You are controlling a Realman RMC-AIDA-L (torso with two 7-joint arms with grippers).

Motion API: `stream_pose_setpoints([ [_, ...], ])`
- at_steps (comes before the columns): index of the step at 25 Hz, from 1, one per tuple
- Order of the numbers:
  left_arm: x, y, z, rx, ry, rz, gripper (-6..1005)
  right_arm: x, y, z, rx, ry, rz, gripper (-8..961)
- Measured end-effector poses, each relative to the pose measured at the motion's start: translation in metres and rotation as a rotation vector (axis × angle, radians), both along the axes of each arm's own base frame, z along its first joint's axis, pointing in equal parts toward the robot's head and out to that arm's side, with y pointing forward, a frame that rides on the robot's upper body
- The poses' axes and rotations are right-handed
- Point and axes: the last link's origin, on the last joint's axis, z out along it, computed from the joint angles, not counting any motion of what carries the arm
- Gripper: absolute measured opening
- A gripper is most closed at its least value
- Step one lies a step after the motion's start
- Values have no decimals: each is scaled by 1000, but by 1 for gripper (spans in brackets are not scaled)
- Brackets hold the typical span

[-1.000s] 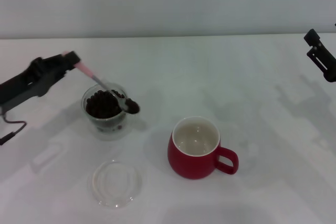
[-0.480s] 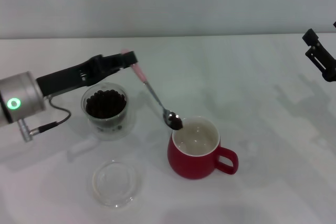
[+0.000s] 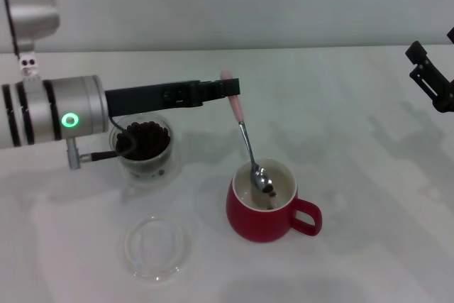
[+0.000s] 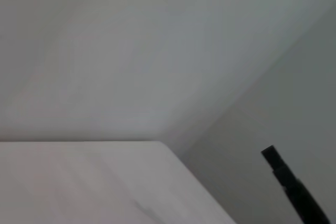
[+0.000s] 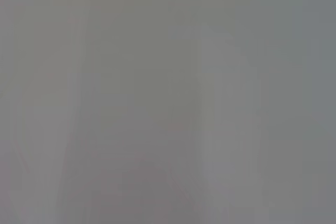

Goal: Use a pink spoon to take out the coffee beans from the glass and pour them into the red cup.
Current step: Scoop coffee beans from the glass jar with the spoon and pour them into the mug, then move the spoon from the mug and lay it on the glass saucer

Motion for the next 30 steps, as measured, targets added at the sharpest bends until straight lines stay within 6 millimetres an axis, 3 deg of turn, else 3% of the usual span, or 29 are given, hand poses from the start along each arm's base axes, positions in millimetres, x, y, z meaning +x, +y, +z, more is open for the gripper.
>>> stream_pose_setpoints([
  [13,27,18,2,36,128,-115,133,4,-1,-3,-10,-5,-25,807],
  [19,36,24,15,77,121,-129,132,4,-1,-2,-10,-5,-26,807],
  [25,22,17,28,92,107,-91,132,5,0,0,3,0,-30,807],
  [30,-12,2,36,106,77,-5,132,6,2,4,23,1,-43,807],
])
